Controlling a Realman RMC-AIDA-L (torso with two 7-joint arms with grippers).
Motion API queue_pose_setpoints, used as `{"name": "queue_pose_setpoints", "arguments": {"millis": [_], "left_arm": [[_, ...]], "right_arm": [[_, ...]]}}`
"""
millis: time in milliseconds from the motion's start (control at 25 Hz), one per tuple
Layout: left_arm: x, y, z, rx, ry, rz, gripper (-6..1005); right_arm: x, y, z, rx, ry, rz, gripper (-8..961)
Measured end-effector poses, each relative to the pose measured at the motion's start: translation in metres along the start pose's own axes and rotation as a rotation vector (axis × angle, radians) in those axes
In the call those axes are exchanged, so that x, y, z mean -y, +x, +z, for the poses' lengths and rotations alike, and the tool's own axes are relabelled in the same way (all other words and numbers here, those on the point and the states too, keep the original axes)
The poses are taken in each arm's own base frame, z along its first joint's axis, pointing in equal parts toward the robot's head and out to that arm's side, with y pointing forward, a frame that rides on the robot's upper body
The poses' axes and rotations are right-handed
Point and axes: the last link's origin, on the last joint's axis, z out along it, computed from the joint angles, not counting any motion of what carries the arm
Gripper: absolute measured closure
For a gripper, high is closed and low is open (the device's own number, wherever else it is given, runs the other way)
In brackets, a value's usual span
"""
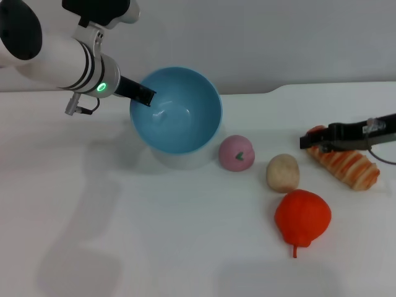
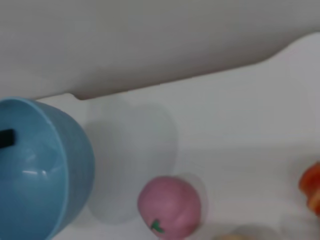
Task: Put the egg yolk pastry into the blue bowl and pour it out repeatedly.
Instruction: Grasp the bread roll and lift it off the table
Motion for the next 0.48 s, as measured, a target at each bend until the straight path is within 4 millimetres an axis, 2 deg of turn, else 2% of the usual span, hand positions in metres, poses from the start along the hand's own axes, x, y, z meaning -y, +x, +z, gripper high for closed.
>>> {"name": "queue_pose_setpoints", "arguments": {"millis": [280,480], "left_arm": [[0.000,-0.001,0.001,0.005,0.000,0.002,1001],[-0.002,-0.002,0.001,0.011,-0.001,0.012,1001]], "right_arm": [[0.006,0.007,0.016,0.057,0.052,0.027,430],[0.002,0.011,0.030,0.086,0.061,0.026,431]]}}
